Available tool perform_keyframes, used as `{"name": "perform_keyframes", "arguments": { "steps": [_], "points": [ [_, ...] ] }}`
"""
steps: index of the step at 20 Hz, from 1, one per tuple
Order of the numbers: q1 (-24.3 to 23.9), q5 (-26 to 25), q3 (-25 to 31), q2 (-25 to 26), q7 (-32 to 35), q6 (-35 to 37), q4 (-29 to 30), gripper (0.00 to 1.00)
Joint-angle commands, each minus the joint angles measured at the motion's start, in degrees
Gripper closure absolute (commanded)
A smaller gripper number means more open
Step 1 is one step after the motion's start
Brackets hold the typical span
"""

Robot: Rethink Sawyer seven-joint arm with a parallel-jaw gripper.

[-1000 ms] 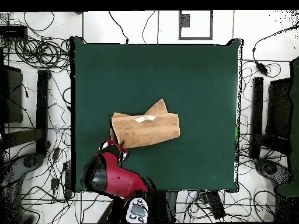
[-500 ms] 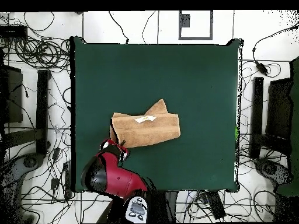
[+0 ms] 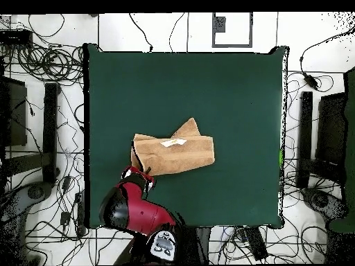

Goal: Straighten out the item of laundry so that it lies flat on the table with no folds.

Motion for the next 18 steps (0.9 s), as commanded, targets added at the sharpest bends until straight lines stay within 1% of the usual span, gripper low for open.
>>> {"name": "perform_keyframes", "arguments": {
  "steps": [1, 4, 7, 8, 11, 13, 16, 18],
  "points": [
    [1.7, 0.1, 5.9, 3.7, 19.9, -7.1, 3.3, 1.0],
    [2.9, 1.5, 5.4, 4.1, 19.6, -7.5, 2.7, 1.0],
    [5.7, 5.6, 3.2, 3.6, 18.3, -5.8, 2.3, 1.0],
    [7.4, 7.4, 1.7, 3.0, 17.2, -4.7, 2.2, 1.0],
    [9.5, 10.1, 0.0, 1.8, 16.5, -3.5, 2.3, 1.0],
    [9.7, 10.4, -0.4, 1.7, 15.8, -2.8, 1.7, 1.0],
    [10.2, 10.7, -2.1, 1.5, 12.9, -0.9, 0.3, 1.0],
    [9.2, 9.8, -2.1, 1.1, 12.2, -0.4, -0.2, 1.0]
  ]
}}
